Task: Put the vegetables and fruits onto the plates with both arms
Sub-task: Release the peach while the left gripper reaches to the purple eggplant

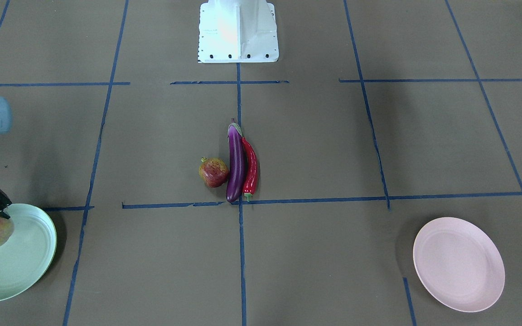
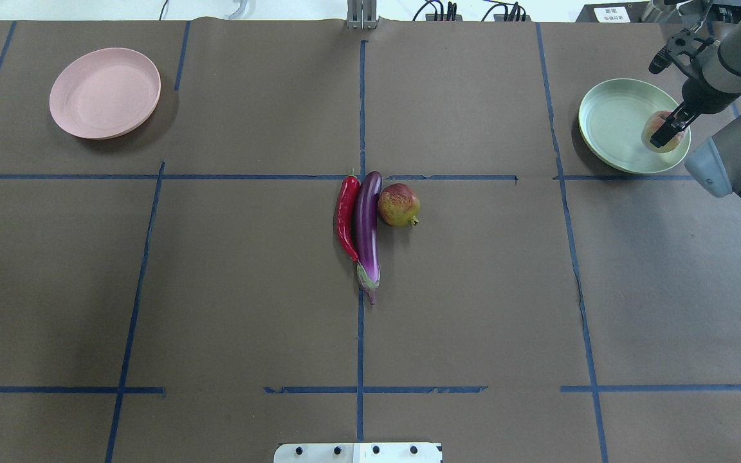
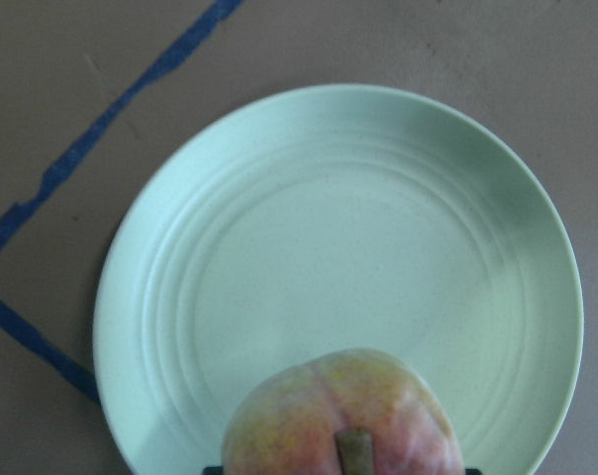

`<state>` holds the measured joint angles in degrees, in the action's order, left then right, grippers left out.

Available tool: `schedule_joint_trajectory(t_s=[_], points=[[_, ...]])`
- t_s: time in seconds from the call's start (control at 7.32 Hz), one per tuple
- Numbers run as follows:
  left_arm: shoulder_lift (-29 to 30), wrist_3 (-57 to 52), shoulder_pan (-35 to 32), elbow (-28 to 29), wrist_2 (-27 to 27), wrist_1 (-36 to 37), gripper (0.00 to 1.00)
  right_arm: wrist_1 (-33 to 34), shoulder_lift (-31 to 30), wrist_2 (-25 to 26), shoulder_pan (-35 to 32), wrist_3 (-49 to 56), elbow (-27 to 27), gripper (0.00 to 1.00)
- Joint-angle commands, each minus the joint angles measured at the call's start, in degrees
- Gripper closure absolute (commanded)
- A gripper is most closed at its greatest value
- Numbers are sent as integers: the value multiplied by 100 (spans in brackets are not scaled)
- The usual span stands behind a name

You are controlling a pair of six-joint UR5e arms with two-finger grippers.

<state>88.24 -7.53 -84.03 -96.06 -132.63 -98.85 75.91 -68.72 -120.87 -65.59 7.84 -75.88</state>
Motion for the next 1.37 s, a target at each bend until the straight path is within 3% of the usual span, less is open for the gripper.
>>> schedule_joint_trajectory(t_s=[0.0,0.27,0.55,0.68,0.96,1.23], points=[[0,-2,0,-1,-9,-2,0,-6,-10,-7,2,-124,38,0],[166,189,70,-1,9,-2,0,3,43,-268,-85,-860,-15,0],[639,1398,533,-96,0,24,0,55,-62,-1076,-671,-1118,-85,2],[755,1647,997,-228,0,-63,0,47,-393,-1114,-892,-1127,-242,2],[1402,3424,2095,-517,70,-47,0,65,-939,-1123,-1201,-1720,-838,2],[2158,5035,3123,-450,96,-38,0,47,-1169,-1114,-1193,-1944,-1034,0]])
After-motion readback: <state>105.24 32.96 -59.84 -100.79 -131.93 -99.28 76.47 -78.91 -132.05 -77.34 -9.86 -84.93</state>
